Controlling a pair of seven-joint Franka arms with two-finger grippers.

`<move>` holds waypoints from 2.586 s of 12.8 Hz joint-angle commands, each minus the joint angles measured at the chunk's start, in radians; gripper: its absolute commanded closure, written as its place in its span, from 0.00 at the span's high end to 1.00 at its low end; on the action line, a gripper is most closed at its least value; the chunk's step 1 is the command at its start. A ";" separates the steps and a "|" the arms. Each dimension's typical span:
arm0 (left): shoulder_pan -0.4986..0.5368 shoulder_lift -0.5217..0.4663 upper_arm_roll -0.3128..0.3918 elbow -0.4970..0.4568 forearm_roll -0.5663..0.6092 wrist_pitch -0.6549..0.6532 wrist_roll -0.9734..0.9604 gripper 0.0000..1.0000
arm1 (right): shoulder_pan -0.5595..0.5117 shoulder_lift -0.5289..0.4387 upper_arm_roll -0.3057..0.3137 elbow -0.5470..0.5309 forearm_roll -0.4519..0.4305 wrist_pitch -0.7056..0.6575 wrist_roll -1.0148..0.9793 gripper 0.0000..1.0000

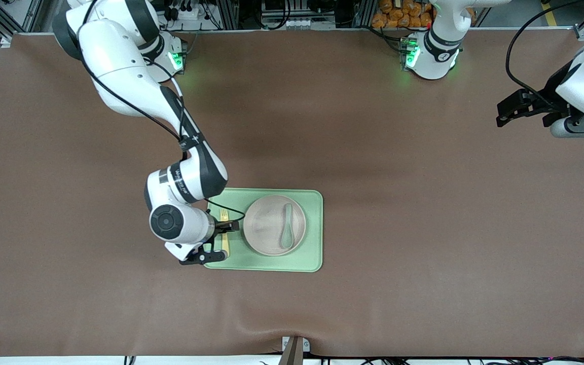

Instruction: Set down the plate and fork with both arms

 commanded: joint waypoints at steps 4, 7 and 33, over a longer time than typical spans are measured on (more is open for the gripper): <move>0.008 -0.003 -0.001 0.008 0.001 0.003 0.024 1.00 | -0.140 -0.186 0.016 -0.015 0.014 -0.162 0.042 1.00; 0.007 -0.003 -0.003 0.008 0.009 0.003 0.024 1.00 | -0.206 -0.275 0.027 -0.015 0.017 -0.285 0.037 1.00; 0.008 -0.004 -0.001 0.017 0.024 0.009 0.093 1.00 | -0.432 -0.900 0.110 -0.287 -0.131 -0.437 -0.013 1.00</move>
